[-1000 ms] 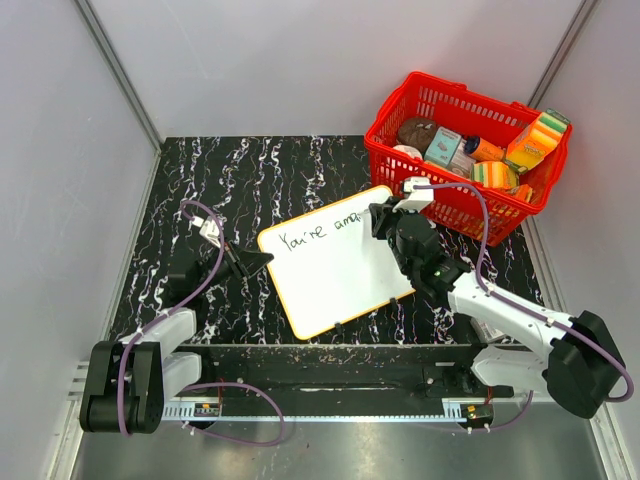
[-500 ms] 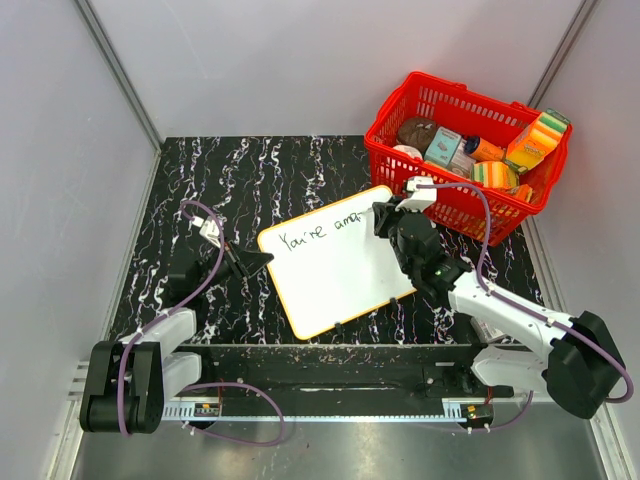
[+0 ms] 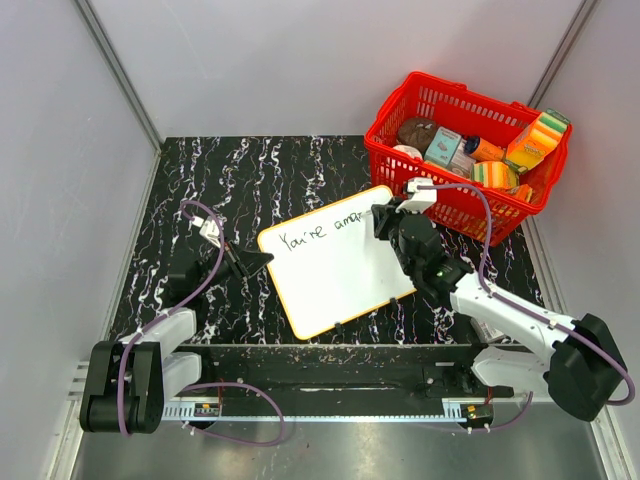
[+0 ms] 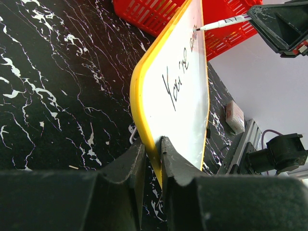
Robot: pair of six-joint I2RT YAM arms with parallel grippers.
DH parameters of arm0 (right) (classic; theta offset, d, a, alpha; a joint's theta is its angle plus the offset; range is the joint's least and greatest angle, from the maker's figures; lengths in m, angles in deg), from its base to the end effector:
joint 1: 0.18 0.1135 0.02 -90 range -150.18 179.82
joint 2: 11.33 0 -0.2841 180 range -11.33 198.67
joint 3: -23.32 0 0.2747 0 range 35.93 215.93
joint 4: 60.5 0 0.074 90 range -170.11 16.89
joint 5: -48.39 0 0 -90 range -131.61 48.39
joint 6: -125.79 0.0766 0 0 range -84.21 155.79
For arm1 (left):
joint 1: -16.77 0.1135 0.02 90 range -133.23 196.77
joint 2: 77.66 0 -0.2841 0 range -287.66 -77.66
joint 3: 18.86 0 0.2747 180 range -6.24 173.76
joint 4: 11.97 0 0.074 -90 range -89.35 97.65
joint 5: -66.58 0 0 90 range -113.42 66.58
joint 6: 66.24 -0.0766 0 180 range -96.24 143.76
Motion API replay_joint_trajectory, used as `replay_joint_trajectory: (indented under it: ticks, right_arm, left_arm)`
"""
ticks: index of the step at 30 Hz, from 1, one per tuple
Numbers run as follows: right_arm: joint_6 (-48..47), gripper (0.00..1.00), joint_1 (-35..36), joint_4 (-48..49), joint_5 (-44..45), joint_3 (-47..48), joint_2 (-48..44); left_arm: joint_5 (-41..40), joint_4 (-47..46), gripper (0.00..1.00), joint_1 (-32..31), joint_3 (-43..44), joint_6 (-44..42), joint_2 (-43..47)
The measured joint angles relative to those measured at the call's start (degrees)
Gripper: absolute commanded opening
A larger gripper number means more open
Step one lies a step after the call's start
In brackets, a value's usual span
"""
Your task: Write a sentence on the whiteboard
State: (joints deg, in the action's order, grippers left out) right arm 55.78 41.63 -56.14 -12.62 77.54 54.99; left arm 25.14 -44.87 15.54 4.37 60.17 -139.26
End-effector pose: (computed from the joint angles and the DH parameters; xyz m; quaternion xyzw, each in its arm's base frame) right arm 0.2590 0.1818 0.2971 0.0236 0.7472 0.1653 0.6433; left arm 0.2231 -0.0622 0.1810 0.0598 0.7266 -0.4858 0.4821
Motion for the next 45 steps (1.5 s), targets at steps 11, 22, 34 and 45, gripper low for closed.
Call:
replay_joint_trajectory:
  ticks: [11,22,34,45]
  right_arm:
    - [0.9,0.0,-0.2,-0.8,-1.7,-1.1,-1.4]
    - [0.9,0.0,-0.2,-1.6,-0.5,-1.2,-1.6]
    - [0.8,0.0,-0.2,-2.0,1.6,-1.2,-2.1]
    - [-0.3,0.0,-0.3,-1.5,2.1,-1.2,-3.7]
  left_arm:
    - [0.0,0.0,0.0,0.0,0.0,0.0,0.0]
    - [0.0,0.0,0.0,0.0,0.0,0.0,0.0]
    - [0.0,0.0,0.0,0.0,0.0,0.0,0.0]
    - [0.1,0.0,0.0,0.0,0.0,0.0,0.0]
